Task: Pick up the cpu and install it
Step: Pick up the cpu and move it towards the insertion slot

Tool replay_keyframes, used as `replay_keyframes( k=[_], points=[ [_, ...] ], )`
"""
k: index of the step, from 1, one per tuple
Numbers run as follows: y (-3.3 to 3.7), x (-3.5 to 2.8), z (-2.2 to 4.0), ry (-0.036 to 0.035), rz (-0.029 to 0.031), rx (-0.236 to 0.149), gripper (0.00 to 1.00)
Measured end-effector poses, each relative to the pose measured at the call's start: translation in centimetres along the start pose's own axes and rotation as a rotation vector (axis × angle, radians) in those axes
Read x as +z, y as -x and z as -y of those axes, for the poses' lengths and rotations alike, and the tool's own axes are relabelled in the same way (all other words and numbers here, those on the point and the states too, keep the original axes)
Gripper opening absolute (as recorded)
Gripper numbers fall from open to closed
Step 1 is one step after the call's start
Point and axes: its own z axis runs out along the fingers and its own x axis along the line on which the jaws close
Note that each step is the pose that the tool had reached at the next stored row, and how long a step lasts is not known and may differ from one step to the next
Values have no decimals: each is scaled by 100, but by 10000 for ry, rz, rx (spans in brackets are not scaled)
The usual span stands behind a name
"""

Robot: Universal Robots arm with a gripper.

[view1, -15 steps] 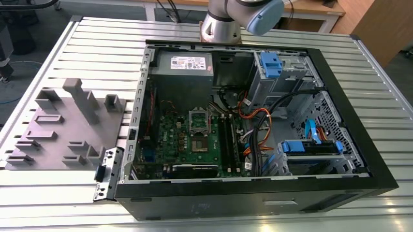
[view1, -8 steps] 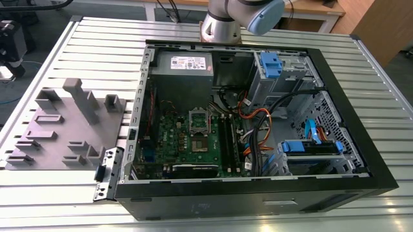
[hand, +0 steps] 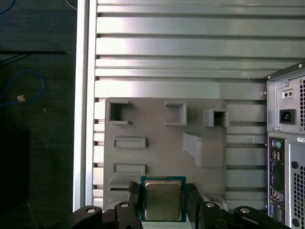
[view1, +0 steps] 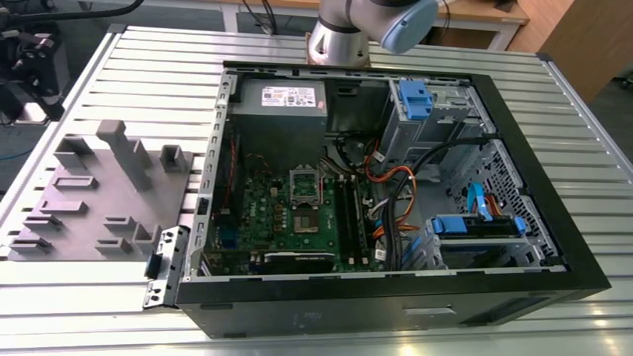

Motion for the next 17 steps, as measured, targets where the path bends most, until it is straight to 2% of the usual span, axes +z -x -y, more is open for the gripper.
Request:
replay_keyframes(
  k=[6,9,17],
  points=[
    [226,-2,4,1,-3,0,47],
    [454,-4,10,0,-6,1,47],
    [778,-6,22,1,-9,1,47]
  ],
)
